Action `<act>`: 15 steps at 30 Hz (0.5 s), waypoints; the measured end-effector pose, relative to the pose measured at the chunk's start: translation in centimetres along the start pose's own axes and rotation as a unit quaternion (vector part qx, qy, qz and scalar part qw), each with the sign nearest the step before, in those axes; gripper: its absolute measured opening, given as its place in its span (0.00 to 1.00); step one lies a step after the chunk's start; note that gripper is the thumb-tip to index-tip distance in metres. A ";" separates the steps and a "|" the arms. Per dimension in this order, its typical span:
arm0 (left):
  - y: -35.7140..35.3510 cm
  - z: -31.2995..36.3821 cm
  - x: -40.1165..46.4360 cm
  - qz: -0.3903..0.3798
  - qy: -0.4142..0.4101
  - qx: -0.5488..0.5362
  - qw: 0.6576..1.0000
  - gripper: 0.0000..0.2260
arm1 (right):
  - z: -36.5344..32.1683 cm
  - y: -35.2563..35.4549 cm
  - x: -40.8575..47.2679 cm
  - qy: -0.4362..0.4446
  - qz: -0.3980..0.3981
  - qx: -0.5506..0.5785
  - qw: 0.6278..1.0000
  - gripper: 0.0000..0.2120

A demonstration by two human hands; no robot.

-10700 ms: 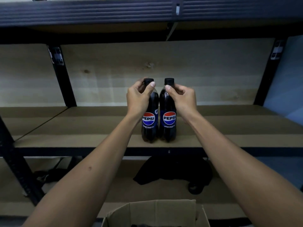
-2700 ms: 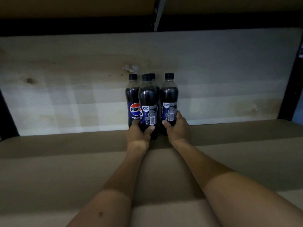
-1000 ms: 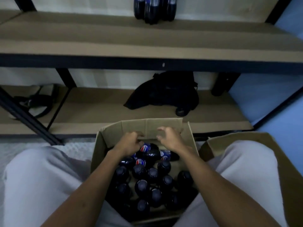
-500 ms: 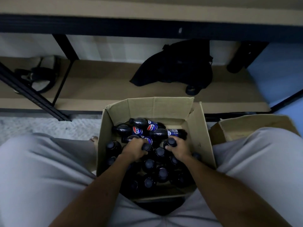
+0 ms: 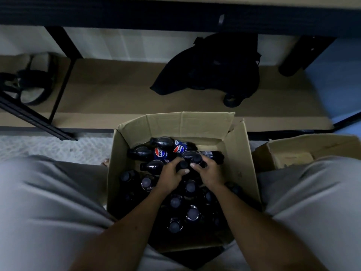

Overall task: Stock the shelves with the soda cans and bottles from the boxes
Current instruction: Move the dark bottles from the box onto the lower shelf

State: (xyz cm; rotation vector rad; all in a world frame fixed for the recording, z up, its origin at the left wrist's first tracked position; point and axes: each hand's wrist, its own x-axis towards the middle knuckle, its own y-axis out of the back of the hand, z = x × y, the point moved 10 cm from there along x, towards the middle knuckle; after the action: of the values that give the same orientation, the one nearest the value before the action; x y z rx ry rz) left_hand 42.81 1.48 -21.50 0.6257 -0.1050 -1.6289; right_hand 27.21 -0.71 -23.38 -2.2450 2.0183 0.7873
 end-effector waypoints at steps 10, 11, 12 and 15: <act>3.7 2.0 -0.8 0.052 -0.029 -0.136 0.989 0.10 | -5.1 1.8 -0.9 0.047 0.025 0.020 0.998 0.13; 4.6 2.9 -0.8 0.062 -0.040 -0.150 0.986 0.09 | -5.8 2.0 -1.0 0.054 0.023 0.024 0.998 0.11; 5.6 3.9 -0.9 0.075 -0.053 -0.165 0.982 0.08 | -6.7 2.2 -1.2 0.059 0.019 0.029 0.998 0.10; 8.2 7.6 -1.4 0.095 -0.093 -0.195 0.972 0.05 | -10.0 2.8 -1.8 0.096 0.021 0.030 0.995 0.06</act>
State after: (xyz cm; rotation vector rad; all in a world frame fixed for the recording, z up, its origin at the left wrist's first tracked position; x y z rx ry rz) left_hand 46.72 -0.82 -11.18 0.1557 0.0184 -1.4656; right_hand 28.03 -2.94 -13.12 -2.3329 2.1449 0.5233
